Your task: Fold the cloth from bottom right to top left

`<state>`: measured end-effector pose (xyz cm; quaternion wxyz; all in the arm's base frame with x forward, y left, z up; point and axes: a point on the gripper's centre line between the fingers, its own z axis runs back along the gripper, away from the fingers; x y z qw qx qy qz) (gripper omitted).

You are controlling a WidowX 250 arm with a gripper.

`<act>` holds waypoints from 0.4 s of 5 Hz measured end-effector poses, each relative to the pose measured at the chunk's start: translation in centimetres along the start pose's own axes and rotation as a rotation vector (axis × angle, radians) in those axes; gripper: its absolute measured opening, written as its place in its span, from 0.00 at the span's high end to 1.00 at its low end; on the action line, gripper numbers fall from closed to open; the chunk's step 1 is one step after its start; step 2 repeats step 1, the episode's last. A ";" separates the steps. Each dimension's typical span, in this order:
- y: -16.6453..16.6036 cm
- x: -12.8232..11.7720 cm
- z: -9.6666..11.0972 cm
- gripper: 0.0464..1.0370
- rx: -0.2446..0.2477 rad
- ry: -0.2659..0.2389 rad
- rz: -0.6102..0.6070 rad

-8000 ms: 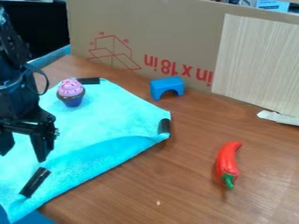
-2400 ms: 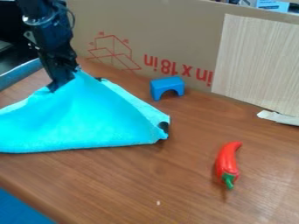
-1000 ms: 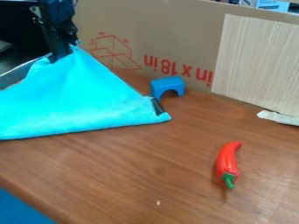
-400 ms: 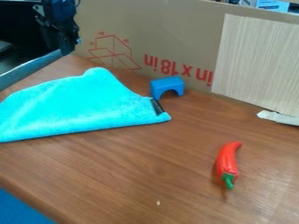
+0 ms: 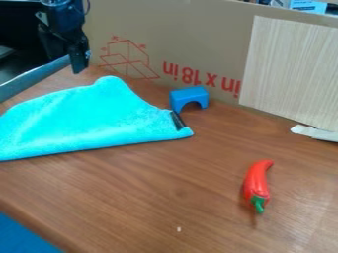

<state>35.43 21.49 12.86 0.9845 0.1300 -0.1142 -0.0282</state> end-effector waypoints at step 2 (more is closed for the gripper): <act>-1.0 -1.3 2.6 0.04 0.014 -0.035 -0.029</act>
